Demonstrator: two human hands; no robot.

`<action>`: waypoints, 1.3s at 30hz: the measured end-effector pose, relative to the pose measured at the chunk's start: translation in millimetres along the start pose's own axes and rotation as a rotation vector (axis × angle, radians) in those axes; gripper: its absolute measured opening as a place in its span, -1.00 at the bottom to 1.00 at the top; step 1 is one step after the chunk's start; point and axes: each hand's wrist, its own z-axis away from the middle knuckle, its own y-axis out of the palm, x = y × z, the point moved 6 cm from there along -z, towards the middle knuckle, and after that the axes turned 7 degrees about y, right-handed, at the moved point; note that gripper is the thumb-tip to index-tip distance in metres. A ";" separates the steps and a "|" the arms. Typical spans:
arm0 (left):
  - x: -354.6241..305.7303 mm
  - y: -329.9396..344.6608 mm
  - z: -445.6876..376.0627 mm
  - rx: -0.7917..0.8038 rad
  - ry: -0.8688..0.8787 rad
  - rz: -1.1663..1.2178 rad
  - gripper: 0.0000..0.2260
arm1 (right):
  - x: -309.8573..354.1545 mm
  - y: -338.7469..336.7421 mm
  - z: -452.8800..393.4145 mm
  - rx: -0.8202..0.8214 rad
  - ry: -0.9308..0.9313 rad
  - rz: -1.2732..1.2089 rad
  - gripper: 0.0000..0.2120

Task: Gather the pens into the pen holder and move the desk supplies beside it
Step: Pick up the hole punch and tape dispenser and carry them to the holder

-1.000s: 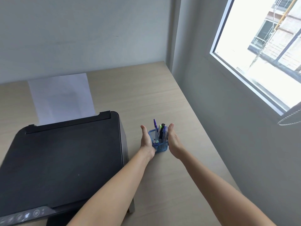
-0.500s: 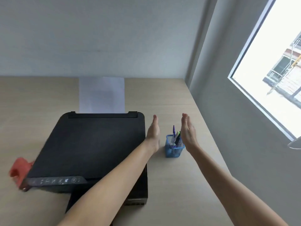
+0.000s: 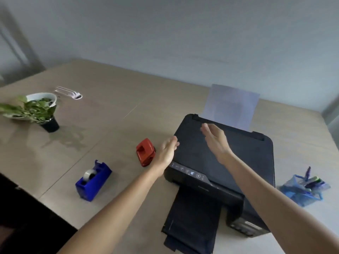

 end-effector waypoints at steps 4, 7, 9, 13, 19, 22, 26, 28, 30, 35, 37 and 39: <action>57.2 -113.1 3.1 -0.146 0.028 -0.497 -0.62 | 18.8 100.8 -7.2 0.135 0.014 0.070 -0.62; 99.5 -188.1 5.1 -0.304 -0.019 -0.924 -0.47 | 17.3 167.7 -14.7 0.205 0.069 0.180 -0.59; 130.2 -231.2 3.6 -0.343 -0.182 -1.046 -0.37 | 6.2 210.2 -23.9 0.240 0.161 0.302 -0.55; 175.4 -286.4 -6.7 -0.260 -0.386 -0.944 -0.44 | -21.7 259.4 -44.9 0.279 0.317 0.506 -0.49; 202.8 -311.8 -27.0 -0.137 -0.353 -1.026 -0.65 | -51.4 284.4 -69.6 0.255 0.458 0.568 -0.87; 200.5 -316.8 -27.2 -0.117 -0.325 -1.032 -0.68 | -50.0 285.4 -63.9 0.228 0.517 0.362 -0.87; 178.4 -307.7 -24.4 -0.065 -0.270 -1.001 -0.74 | -29.6 274.9 -60.5 0.221 0.404 0.327 -0.89; 158.1 -295.1 -17.6 -0.058 -0.266 -0.882 -0.71 | -14.1 261.6 -57.2 0.254 0.373 0.252 -0.94; 133.3 -285.0 -8.9 -0.094 -0.272 -0.680 -0.65 | 7.6 241.0 -53.3 0.284 0.313 0.180 -0.84; 42.8 -217.4 9.7 -0.072 -0.123 -0.367 -0.50 | 56.6 136.2 -27.2 0.295 0.129 -0.085 -0.87; 6.2 -175.2 23.9 -0.024 -0.059 -0.305 -0.47 | 65.3 80.7 -7.3 0.294 0.057 -0.173 -0.92; -20.7 -132.0 39.7 0.043 -0.016 -0.259 -0.50 | 66.0 24.8 15.1 0.260 0.012 -0.206 -0.96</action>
